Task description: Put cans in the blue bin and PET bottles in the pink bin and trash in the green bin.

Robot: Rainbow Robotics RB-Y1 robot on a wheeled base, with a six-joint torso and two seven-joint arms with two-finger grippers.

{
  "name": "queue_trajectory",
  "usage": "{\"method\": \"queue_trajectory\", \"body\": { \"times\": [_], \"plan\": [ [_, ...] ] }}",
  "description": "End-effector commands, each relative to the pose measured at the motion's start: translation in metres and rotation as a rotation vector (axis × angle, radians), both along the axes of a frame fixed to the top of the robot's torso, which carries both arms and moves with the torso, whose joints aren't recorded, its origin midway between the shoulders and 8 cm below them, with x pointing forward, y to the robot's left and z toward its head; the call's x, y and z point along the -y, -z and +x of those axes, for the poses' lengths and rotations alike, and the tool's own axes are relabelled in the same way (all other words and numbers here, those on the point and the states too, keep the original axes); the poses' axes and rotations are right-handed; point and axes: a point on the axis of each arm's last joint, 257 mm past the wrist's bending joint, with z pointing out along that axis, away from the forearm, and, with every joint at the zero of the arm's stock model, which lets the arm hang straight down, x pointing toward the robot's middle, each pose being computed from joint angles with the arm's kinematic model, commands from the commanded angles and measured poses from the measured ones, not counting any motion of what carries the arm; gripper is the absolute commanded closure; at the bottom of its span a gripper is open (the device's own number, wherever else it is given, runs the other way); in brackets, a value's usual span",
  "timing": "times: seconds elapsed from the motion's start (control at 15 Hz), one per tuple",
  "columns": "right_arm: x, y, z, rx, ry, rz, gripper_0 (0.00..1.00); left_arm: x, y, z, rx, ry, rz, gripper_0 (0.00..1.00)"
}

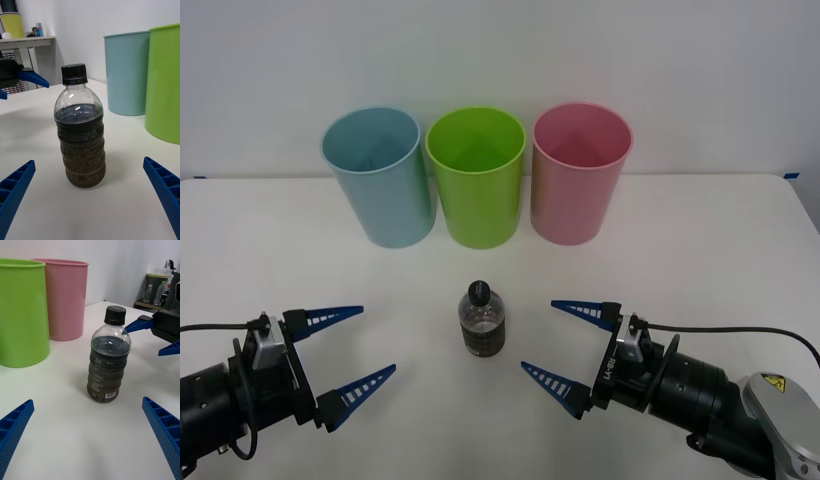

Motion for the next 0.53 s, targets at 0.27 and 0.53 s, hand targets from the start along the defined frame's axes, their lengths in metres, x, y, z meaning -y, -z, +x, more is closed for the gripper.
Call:
{"method": "queue_trajectory", "body": {
  "times": [0.27, 0.53],
  "plan": [
    [0.000, 0.000, 0.000, 0.000, 0.000, 0.000, 0.00, -0.042, -0.020, -0.020, 0.012, -0.062, 0.069, 0.00],
    [0.000, 0.000, 0.000, 0.000, 0.000, 0.000, 0.00, -0.062, -0.030, -0.048, -0.008, -0.078, 0.129, 0.00]
  ]
}}
